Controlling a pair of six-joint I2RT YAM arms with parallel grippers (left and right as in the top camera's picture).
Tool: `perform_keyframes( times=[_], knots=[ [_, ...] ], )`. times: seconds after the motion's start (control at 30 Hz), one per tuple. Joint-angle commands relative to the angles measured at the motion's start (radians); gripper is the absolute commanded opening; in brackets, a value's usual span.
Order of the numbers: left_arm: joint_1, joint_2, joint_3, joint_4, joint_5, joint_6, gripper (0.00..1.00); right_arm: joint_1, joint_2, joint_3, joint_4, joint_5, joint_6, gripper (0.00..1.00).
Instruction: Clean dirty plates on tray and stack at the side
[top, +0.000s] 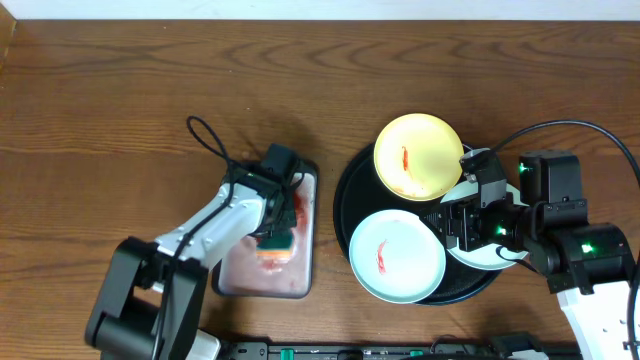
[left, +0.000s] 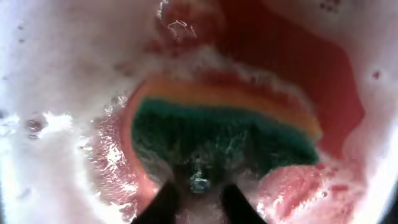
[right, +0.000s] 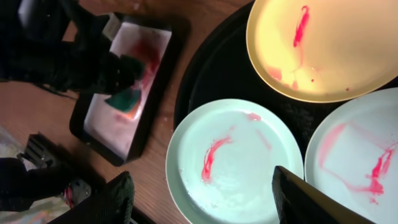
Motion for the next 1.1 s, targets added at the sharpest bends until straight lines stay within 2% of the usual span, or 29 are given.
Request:
perform_keyframes(
  times=[0.0, 0.23, 0.3, 0.4, 0.43, 0.5, 0.6, 0.67, 0.7, 0.77, 0.83, 0.93, 1.07],
  knots=[
    [0.005, 0.091, -0.014, 0.026, 0.088, 0.002, 0.07, 0.015, -0.002, 0.015, -0.015, 0.005, 0.014, 0.69],
    [0.045, -0.034, 0.021, -0.071, 0.091, 0.002, 0.07, 0.015, 0.037, 0.008, -0.106, 0.059, 0.083, 0.6],
    [0.054, -0.1, 0.023, -0.095, 0.091, 0.002, 0.08, 0.016, 0.062, -0.008, -0.135, 0.108, 0.124, 0.46],
    [0.055, -0.192, 0.023, -0.122, 0.091, 0.006, 0.23, 0.02, 0.107, -0.056, -0.146, 0.152, 0.175, 0.38],
    [0.055, -0.22, 0.023, -0.133, 0.091, 0.006, 0.24, 0.024, 0.126, -0.081, -0.145, 0.152, 0.188, 0.38],
    [0.055, -0.255, 0.023, -0.151, 0.091, 0.006, 0.31, 0.035, 0.161, -0.131, -0.137, 0.153, 0.222, 0.37],
    [0.055, -0.279, 0.023, -0.169, 0.091, 0.006, 0.34, 0.059, 0.223, -0.218, -0.097, 0.191, 0.305, 0.4],
    [0.055, -0.276, 0.022, -0.172, 0.091, 0.006, 0.38, 0.072, 0.264, -0.271, -0.042, 0.275, 0.399, 0.55],
    [0.055, -0.274, 0.021, -0.172, 0.091, 0.006, 0.38, 0.075, 0.288, -0.298, -0.006, 0.327, 0.433, 0.55],
    [0.055, -0.267, 0.02, -0.177, 0.091, 0.006, 0.38, 0.075, 0.334, -0.337, 0.056, 0.375, 0.477, 0.46],
    [0.055, -0.263, 0.02, -0.181, 0.091, 0.006, 0.38, 0.075, 0.376, -0.365, 0.124, 0.374, 0.486, 0.42],
    [0.055, -0.262, 0.02, -0.183, 0.091, 0.006, 0.38, 0.076, 0.428, -0.374, 0.205, 0.337, 0.48, 0.31],
    [0.055, -0.262, 0.02, -0.183, 0.09, 0.006, 0.38, 0.077, 0.454, -0.374, 0.277, 0.303, 0.455, 0.06]
  ],
)
